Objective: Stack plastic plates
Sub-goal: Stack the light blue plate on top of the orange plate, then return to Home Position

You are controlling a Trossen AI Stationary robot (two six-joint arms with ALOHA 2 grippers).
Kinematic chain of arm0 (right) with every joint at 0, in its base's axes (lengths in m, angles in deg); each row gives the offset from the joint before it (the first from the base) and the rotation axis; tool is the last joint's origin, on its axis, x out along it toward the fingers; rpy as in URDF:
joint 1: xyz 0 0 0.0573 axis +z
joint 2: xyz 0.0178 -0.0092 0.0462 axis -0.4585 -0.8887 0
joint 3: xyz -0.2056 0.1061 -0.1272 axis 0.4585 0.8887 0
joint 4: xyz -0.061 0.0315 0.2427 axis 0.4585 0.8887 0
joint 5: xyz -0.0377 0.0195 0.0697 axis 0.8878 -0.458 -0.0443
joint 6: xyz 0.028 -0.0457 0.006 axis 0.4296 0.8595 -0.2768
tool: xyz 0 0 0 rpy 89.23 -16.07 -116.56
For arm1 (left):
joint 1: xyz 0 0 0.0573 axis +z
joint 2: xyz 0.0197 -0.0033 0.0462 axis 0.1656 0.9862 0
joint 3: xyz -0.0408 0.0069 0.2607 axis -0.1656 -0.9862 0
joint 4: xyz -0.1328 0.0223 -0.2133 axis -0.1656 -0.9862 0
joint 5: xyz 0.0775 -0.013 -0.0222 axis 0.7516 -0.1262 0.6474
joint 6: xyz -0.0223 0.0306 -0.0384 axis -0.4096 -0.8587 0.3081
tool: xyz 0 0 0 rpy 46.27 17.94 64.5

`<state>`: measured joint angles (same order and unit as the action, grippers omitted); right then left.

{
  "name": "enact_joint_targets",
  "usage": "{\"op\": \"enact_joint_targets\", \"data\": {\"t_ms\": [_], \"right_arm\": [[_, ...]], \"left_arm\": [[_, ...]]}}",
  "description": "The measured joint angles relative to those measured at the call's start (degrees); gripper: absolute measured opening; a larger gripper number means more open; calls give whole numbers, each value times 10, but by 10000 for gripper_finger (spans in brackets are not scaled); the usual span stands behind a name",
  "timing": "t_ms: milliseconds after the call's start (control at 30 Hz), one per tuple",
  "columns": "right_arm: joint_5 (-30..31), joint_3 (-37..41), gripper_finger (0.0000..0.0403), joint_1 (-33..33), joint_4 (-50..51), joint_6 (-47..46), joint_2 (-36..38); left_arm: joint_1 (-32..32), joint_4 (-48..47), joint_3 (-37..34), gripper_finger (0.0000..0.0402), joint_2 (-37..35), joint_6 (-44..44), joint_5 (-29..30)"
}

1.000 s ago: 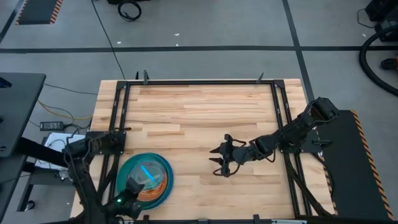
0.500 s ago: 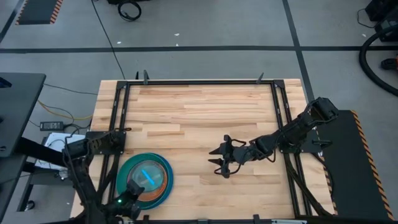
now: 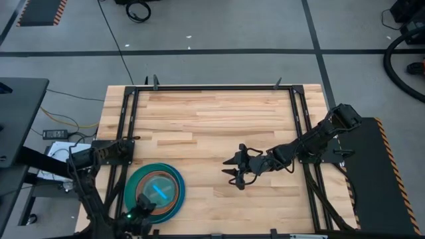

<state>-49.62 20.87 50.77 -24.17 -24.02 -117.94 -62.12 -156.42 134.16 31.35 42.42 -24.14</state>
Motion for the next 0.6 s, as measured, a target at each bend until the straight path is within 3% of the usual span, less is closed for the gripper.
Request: {"op": "enact_joint_targets", "data": {"t_ms": [300,500,600], "right_arm": [[1,0,160,-9,0,3,0],[1,0,160,-9,-3,1,-2],[1,0,160,-9,-18,-4,-16]], "left_arm": [[16,4,10,181,-3,7,8],[54,-60,10,181,-31,68,-22],[78,-46,10,169,-48,43,-54]]}}
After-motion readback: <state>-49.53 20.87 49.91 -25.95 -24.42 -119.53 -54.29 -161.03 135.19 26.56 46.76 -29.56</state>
